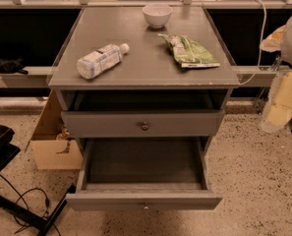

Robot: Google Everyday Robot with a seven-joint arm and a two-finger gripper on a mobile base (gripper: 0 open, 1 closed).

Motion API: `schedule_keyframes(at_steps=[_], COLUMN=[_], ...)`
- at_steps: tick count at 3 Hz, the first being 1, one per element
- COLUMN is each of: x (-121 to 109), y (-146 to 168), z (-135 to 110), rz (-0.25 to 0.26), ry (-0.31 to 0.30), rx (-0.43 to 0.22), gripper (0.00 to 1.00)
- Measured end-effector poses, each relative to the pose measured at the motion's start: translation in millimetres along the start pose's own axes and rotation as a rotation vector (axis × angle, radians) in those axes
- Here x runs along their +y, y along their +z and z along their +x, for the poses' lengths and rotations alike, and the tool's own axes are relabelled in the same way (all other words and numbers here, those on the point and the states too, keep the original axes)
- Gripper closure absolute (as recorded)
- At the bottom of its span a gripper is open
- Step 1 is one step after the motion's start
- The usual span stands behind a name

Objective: Place blue plastic bottle into middle drawer

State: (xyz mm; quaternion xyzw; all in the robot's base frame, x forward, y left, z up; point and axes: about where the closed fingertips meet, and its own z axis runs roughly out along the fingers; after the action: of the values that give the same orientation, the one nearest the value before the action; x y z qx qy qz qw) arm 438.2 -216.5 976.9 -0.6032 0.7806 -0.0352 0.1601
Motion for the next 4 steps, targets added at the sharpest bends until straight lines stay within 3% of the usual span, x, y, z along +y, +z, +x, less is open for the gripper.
schedule_keyframes(at_steps=[1, 2, 3, 4], x=[0, -7, -27, -44], y=[0, -2, 13, 27], z=[0, -21, -106, -171], rz=[0.000, 0.026, 0.072, 0.119], ry=[0.000, -0.057, -0.298, -0.475], rx=[0.000, 0.013, 0.063, 0.120], gripper=[0.00, 0.00, 0.00, 0.00])
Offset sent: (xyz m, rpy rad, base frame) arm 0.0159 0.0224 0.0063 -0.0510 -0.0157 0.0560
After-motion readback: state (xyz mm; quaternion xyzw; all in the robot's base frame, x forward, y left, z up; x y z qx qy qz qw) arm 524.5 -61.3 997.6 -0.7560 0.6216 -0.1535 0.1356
